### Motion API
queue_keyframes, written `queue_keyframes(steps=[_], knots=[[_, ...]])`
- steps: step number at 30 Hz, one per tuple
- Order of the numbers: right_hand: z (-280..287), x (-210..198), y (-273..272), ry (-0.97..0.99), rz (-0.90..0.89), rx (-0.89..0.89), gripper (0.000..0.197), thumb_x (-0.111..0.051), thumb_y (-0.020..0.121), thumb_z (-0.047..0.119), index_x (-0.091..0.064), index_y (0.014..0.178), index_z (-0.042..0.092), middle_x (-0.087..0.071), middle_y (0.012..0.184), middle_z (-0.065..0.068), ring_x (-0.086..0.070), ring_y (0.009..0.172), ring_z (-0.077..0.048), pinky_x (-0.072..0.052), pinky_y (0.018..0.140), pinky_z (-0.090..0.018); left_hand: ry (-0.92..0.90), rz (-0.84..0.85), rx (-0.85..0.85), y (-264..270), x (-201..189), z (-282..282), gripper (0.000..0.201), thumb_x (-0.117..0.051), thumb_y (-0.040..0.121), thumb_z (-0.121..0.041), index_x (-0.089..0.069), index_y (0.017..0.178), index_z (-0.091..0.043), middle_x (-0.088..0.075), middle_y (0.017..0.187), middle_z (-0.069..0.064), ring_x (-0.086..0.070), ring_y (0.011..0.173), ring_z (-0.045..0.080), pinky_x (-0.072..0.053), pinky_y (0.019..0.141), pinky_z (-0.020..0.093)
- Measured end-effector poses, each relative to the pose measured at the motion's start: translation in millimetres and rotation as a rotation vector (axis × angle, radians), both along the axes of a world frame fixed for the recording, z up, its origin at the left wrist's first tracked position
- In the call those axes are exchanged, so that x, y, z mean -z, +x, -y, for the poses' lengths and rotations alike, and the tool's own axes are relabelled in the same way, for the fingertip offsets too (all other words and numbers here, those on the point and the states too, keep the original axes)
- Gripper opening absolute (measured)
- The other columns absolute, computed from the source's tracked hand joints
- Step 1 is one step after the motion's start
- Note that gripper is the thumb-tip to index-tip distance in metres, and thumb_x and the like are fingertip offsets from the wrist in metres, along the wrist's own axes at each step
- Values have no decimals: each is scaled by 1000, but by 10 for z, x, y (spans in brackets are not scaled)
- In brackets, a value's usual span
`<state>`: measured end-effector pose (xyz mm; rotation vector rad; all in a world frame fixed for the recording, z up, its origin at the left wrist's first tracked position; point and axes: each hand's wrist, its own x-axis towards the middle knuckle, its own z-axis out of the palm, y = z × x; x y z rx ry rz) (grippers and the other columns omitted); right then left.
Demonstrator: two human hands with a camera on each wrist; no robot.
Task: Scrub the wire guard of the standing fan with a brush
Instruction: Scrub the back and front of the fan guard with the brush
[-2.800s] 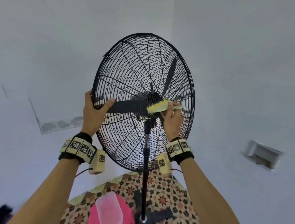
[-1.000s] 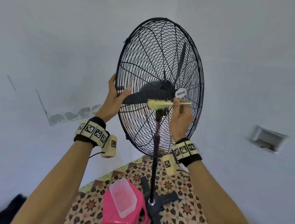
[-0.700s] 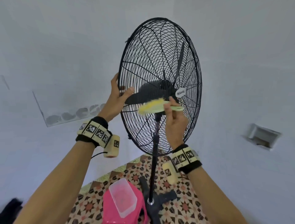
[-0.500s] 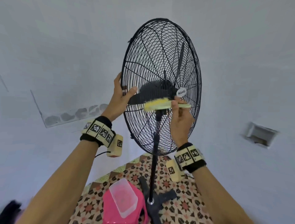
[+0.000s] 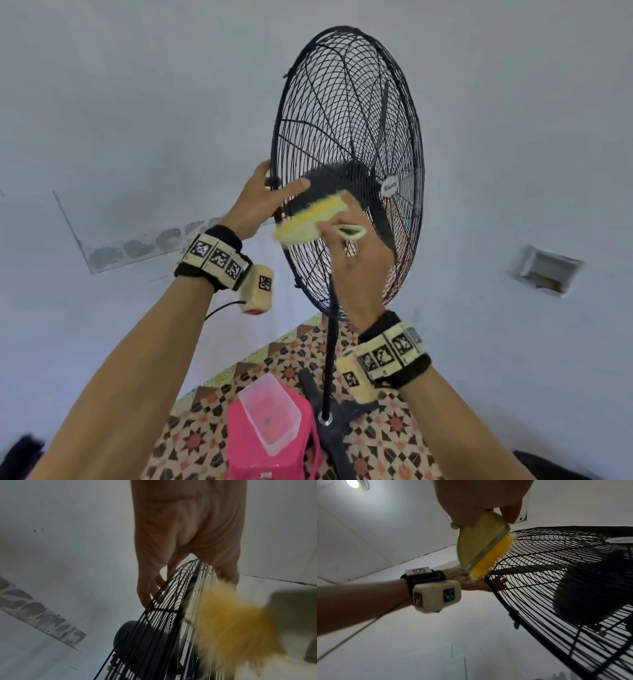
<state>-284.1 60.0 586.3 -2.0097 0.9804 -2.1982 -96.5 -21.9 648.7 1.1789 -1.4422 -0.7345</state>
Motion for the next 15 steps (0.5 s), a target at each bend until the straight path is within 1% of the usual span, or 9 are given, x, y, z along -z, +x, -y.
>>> queue_keyframes(steps=[1, 3, 4, 6, 7, 10, 11, 12, 15], knots=[[-16, 54, 79, -59, -84, 38, 26, -68, 98, 34, -71, 102, 8, -66, 134, 8, -73, 93, -14, -60, 70, -28, 21, -24, 10, 9, -31, -9, 86, -87, 78, -53, -45, 147, -21, -63, 133, 0, -62, 126, 21, -55, 104, 44], [13, 173, 95, -122, -170, 95, 26, -65, 99, 39, -67, 97, 13, -62, 141, -8, -65, 124, -28, -57, 86, -27, 64, -76, 45, 42, -77, -31, 86, -89, 73, -48, -46, 142, -18, -64, 125, 1, -67, 116, 19, -59, 98, 44], [11, 196, 61, -120, -157, 102, 22, -63, 99, 41, -63, 101, 19, -63, 139, -11, -64, 125, -32, -56, 87, -27, 79, -82, 58, 69, -91, -34, 91, -90, 69, -49, -44, 141, -17, -64, 125, 3, -68, 115, 19, -59, 98, 46], [-2, 173, -20, -86, -68, 158, 20, -56, 100, 50, -51, 115, 37, -70, 128, -12, -70, 110, -36, -59, 80, -31, 98, -58, 65, 83, -115, -46, 94, -90, 67, -50, -42, 140, -17, -63, 128, 3, -67, 115, 19, -60, 96, 45], [-21, 132, -31, -59, -5, 200, 22, -54, 100, 53, -49, 116, 39, -71, 126, -12, -72, 106, -35, -59, 78, -34, 113, -43, 70, 73, -125, -46, 90, -90, 70, -48, -43, 140, -16, -63, 127, 3, -66, 115, 18, -60, 93, 42], [-108, 70, 108, -82, 79, 244, 28, -58, 100, 49, -61, 110, 23, -70, 130, -10, -73, 100, -24, -60, 78, -37, 145, 20, 78, 33, -180, -74, 49, -84, 85, -37, -56, 120, -18, -71, 107, -9, -70, 94, 3, -58, 75, 23], [-142, 90, 193, -120, 21, 222, 27, -60, 100, 47, -59, 111, 23, -71, 126, -12, -73, 101, -26, -60, 80, -35, 147, 43, 84, 41, -194, -72, 34, -82, 88, -35, -60, 110, -20, -74, 95, -15, -71, 84, -3, -56, 68, 18], [-163, 148, 281, -163, -66, 208, 26, -61, 100, 46, -59, 109, 22, -71, 126, -14, -72, 108, -30, -60, 82, -36, 145, 53, 94, 57, -200, -77, 30, -82, 88, -36, -62, 106, -21, -75, 88, -16, -71, 78, -5, -55, 64, 15], [-135, 310, 370, -229, -232, 239, 23, -64, 99, 42, -60, 99, 19, -63, 138, -17, -62, 128, -33, -61, 87, -44, 172, 50, 94, 103, -173, -71, 66, -87, 80, -46, -54, 130, -16, -70, 115, -5, -69, 99, 5, -53, 73, 25]])
